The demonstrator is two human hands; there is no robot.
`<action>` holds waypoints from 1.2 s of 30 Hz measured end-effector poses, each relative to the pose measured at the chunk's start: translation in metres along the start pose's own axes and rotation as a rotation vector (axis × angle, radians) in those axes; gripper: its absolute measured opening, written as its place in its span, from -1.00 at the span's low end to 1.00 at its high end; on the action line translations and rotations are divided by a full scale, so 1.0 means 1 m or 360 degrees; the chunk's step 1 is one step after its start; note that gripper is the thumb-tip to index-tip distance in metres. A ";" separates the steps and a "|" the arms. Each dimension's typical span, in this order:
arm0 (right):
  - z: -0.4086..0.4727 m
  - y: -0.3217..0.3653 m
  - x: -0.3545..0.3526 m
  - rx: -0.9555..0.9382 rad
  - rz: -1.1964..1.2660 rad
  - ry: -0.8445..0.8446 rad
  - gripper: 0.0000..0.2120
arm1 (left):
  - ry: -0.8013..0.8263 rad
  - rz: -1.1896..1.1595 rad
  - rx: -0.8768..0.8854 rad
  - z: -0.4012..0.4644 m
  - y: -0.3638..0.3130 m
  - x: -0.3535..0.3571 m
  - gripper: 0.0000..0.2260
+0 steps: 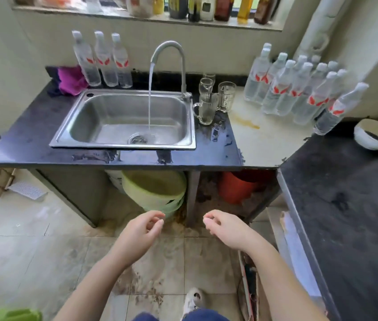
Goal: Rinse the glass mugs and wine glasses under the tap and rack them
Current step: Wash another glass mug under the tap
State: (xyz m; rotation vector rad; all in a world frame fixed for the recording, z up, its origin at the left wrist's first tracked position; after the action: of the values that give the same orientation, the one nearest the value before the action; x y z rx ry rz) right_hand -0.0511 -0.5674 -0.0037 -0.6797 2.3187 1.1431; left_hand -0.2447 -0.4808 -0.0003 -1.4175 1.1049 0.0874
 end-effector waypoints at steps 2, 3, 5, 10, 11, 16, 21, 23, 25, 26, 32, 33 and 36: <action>0.034 0.015 -0.024 -0.0027 0.0038 -0.0064 -0.68 | -0.0066 -0.0042 -0.0008 0.033 -0.001 -0.018 -0.84; 0.050 0.022 -0.031 -0.0036 0.0034 -0.0058 -0.69 | -0.0085 -0.0063 -0.0021 0.048 0.000 -0.026 -0.84; 0.079 0.037 -0.039 -0.0060 0.0035 0.0012 -0.71 | -0.0091 -0.0093 -0.0026 0.079 0.005 -0.038 -0.86; 0.162 0.057 -0.076 0.0043 0.0148 0.0003 -0.70 | 0.0036 -0.0109 0.0003 0.186 0.020 -0.067 -0.88; 0.181 0.058 -0.089 0.0083 0.0198 -0.0084 -0.71 | 0.0077 -0.0094 0.0026 0.212 0.020 -0.074 -0.89; 0.243 0.093 -0.130 0.0218 0.0357 -0.0281 -0.69 | 0.0296 0.0030 0.0206 0.331 -0.003 -0.118 -0.88; 0.277 0.087 -0.172 0.0401 0.0613 -0.0627 -0.74 | 0.0430 0.0215 0.0368 0.414 -0.026 -0.122 -0.83; 0.283 0.074 -0.198 0.0510 0.0633 -0.0809 -0.73 | 0.0523 0.0233 0.0423 0.437 -0.033 -0.108 -0.80; 0.286 0.064 -0.225 0.0564 0.0598 -0.1030 -0.68 | 0.0599 0.0245 0.0489 0.458 -0.042 -0.089 -0.77; 0.290 0.062 -0.238 0.0553 0.0536 -0.1110 -0.63 | 0.0617 0.0249 0.0518 0.467 -0.048 -0.080 -0.76; 0.325 0.060 -0.247 0.0489 0.0100 -0.0843 -0.70 | 0.0656 0.0481 0.0595 0.508 -0.065 -0.028 -0.62; 0.327 0.059 -0.247 0.0481 0.0104 -0.0848 -0.77 | 0.0687 0.0553 0.0632 0.511 -0.065 -0.020 -0.61; 0.330 0.060 -0.248 0.0400 0.0138 -0.0906 -0.86 | 0.0765 0.0784 0.0742 0.508 -0.063 -0.005 -0.66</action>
State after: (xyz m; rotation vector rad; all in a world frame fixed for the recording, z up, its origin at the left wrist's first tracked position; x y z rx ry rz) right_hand 0.1645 -0.2101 -0.0011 -0.1326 1.9588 0.9077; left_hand 0.0724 -0.0846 -0.0648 -0.7398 1.7277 -0.1612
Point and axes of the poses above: each hand's wrist, its own z-axis towards the middle knuckle, its own x-axis out of the palm, y = z × x, the point moved 7 cm from there along z, towards the middle knuckle, and after that the axes turned 1 degree about y, right-handed, at the moved point
